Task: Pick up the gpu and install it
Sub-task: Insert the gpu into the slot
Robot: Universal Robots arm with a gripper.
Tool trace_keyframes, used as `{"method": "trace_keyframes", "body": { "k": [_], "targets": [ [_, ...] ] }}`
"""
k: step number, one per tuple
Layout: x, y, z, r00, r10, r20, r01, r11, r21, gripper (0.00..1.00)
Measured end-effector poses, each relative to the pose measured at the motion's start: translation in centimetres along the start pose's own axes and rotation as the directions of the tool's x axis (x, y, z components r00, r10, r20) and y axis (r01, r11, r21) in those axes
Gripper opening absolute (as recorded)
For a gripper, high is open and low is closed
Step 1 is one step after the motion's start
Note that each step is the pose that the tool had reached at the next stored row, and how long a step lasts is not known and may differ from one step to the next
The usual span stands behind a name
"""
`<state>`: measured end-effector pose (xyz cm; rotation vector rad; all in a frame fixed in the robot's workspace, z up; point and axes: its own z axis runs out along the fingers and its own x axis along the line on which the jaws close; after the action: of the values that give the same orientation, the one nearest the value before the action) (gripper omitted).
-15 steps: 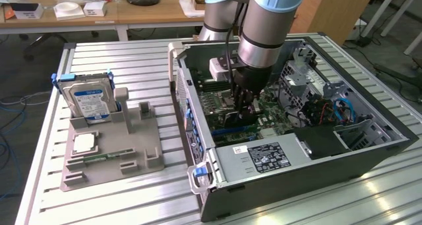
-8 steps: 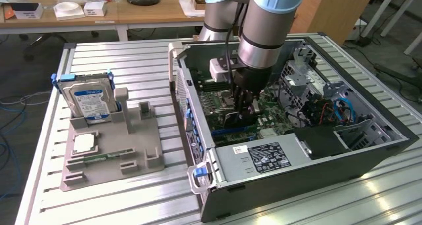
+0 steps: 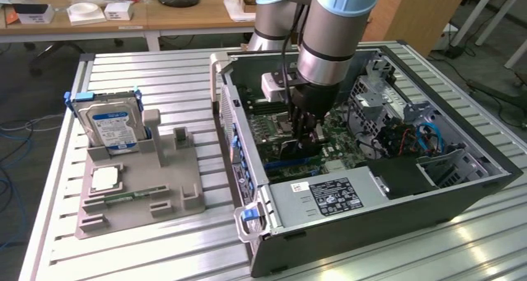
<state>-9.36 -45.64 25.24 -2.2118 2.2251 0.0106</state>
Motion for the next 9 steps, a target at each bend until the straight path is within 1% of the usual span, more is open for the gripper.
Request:
{"method": "trace_keyframes", "body": {
  "k": [9],
  "targets": [
    [0.05, 0.01, -0.02, 1.0000, 0.002, -0.0003, -0.002, 1.0000, -0.0003, 0.26]
  ]
}}
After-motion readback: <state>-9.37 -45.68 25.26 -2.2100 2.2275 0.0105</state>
